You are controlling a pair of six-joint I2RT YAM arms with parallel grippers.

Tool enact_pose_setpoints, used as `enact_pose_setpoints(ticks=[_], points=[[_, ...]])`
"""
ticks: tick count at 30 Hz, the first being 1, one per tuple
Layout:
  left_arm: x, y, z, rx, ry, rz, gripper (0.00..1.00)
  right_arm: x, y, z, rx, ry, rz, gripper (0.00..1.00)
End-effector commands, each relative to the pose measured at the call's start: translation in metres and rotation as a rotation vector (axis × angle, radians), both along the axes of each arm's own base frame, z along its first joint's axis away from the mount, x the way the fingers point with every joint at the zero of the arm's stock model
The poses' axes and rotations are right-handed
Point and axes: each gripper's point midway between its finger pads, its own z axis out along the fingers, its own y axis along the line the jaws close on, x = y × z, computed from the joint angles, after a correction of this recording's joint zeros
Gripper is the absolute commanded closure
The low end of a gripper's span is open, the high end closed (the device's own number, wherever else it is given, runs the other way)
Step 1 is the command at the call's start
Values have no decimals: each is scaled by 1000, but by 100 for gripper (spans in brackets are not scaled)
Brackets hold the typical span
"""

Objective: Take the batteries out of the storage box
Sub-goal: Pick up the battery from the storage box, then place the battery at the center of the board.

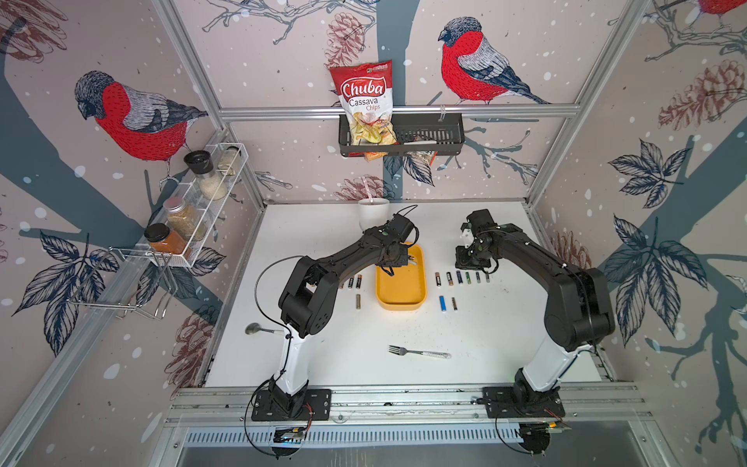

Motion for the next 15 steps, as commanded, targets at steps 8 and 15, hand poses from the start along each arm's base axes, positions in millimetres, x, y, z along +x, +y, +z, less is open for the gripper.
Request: enact_pose_setpoints(ticks=[8, 15], points=[[-17, 22, 24, -41, -33, 31, 87, 4, 4, 14, -27, -27, 15, 69], [-36, 52, 37, -49, -45, 73, 87, 5, 11, 19, -30, -36, 26, 69]])
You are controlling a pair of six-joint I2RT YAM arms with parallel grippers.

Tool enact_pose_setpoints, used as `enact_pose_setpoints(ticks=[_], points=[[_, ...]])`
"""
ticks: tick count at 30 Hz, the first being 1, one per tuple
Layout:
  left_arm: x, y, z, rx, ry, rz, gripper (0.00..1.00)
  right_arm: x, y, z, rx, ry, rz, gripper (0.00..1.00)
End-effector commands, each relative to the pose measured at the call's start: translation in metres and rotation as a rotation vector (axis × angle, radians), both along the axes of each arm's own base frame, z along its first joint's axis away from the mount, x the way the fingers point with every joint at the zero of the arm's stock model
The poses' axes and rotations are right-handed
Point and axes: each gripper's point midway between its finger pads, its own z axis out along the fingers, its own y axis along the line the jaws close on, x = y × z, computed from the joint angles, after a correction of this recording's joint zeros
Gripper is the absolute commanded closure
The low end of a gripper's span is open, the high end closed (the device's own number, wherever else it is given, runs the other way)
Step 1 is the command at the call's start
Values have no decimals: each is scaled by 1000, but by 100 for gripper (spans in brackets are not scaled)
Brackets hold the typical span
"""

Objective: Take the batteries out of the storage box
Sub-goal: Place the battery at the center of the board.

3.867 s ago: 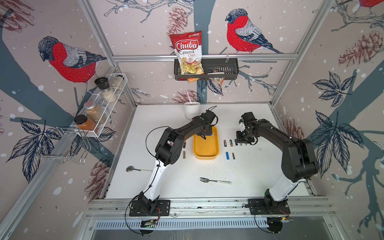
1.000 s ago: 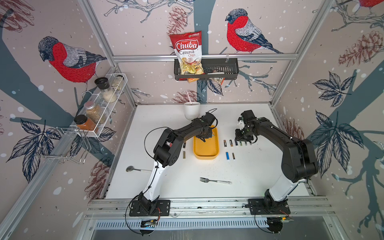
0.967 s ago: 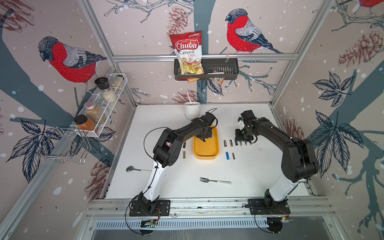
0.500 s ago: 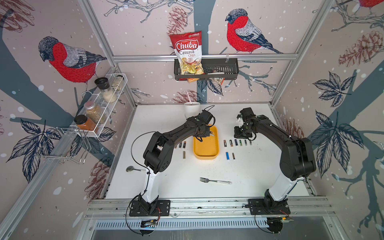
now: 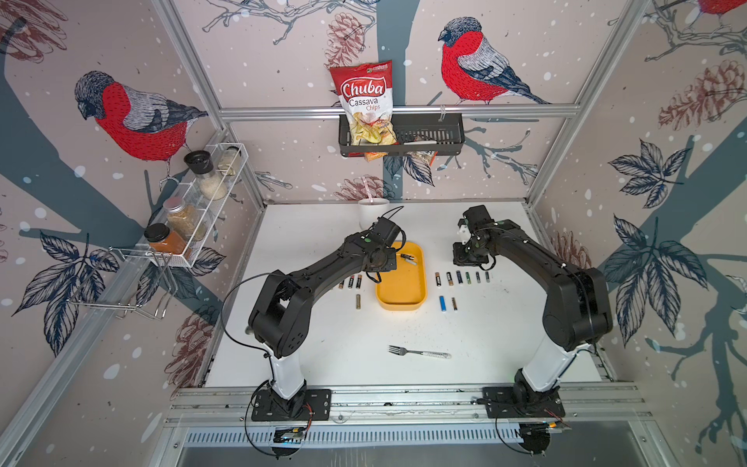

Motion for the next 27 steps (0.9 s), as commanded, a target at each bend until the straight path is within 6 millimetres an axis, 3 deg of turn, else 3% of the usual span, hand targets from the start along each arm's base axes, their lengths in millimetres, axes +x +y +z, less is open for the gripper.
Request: enact_pose_setpoints(ticks=[1, 6, 13, 19, 27], points=[[-5, 13, 9, -15, -20, 28, 87, 0, 1, 4, -10, -4, 4, 69], [-24, 40, 9, -11, -14, 57, 87, 1, 6, 4, -11, -5, 9, 69], [-51, 76, -10, 9, 25, 92, 87, -1, 10, 6, -14, -8, 18, 69], [-71, 92, -35, 14, 57, 112, 87, -2, 10, 6, -21, -6, 16, 69], [-79, 101, -61, 26, 94, 124, 87, -1, 8, 5, -33, -2, 16, 69]])
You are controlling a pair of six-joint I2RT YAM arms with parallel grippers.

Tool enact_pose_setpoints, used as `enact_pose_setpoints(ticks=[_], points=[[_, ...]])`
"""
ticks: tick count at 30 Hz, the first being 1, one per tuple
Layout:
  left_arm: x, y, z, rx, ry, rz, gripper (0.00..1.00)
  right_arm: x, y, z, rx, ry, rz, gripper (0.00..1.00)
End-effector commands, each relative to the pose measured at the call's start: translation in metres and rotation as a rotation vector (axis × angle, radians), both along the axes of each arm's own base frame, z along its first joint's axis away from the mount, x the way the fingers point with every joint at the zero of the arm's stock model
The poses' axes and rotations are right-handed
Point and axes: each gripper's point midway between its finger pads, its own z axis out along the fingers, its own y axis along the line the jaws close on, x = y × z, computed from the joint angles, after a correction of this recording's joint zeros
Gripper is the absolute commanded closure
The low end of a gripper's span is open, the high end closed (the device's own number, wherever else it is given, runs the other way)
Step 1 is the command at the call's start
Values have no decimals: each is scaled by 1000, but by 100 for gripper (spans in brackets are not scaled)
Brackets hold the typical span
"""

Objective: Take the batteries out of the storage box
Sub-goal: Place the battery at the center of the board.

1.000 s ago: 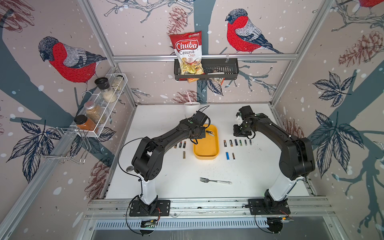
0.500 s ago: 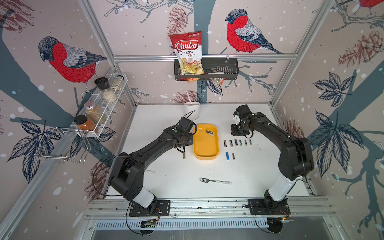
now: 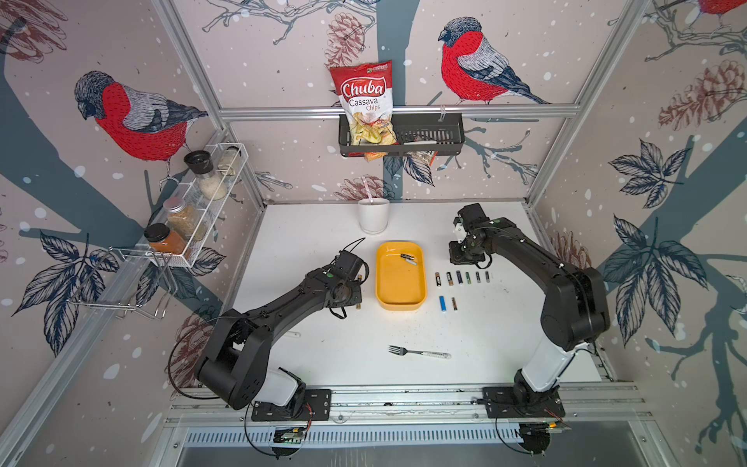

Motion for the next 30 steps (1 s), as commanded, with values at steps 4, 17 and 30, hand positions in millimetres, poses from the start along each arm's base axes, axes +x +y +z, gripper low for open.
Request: enact_pose_setpoints(ticks=[4, 17, 30], points=[[5, -2, -13, -17, -3, 4, 88, -1, -2, 1, -14, 5, -6, 69], [4, -2, -30, 4, 25, -1, 88, -1, -5, 2, -23, 7, -9, 69], [5, -1, -41, 11, 39, -1, 88, -3, -6, 1, -27, 10, -11, 69]])
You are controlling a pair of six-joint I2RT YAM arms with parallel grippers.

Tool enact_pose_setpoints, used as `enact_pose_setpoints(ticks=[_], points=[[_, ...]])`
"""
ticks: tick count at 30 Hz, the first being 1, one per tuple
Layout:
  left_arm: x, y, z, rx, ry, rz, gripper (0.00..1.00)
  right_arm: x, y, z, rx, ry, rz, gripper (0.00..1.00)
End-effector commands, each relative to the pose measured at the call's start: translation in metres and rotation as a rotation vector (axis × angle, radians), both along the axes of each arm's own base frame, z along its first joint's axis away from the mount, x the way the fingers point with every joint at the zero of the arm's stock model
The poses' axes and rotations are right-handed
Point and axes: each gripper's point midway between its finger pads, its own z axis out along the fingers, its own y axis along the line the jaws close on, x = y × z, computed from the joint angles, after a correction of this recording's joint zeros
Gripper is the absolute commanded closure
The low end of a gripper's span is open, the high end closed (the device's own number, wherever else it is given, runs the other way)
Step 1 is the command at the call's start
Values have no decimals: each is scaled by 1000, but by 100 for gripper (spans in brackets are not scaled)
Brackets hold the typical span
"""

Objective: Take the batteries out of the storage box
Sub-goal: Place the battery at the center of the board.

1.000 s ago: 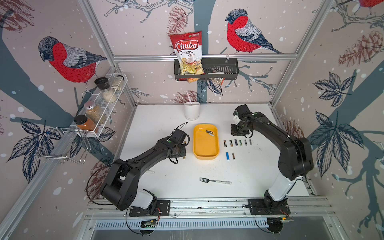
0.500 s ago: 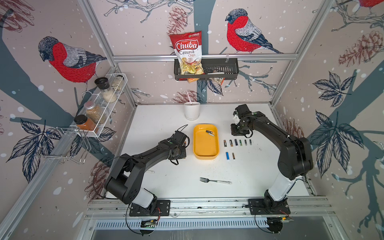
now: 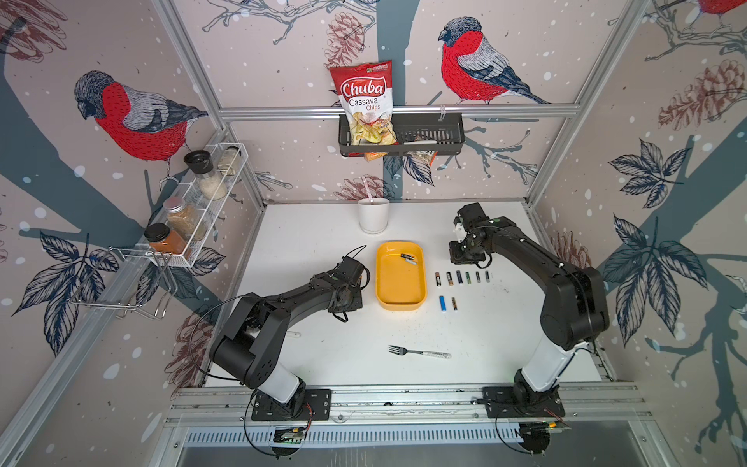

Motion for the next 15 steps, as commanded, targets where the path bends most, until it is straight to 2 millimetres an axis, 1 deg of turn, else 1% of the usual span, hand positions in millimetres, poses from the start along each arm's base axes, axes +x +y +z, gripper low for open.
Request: enact_pose_setpoints(ticks=[1, 10, 15], points=[[5, -1, -1, -8, -17, -2, 88, -4, -3, 0, -18, 10, -5, 69], [2, 0, -5, 3, -4, -15, 87, -4, -4, 0, -21, 10, -6, 69], [1, 1, -5, 9, -1, -17, 84, -4, -4, 1, -19, 10, -7, 69]])
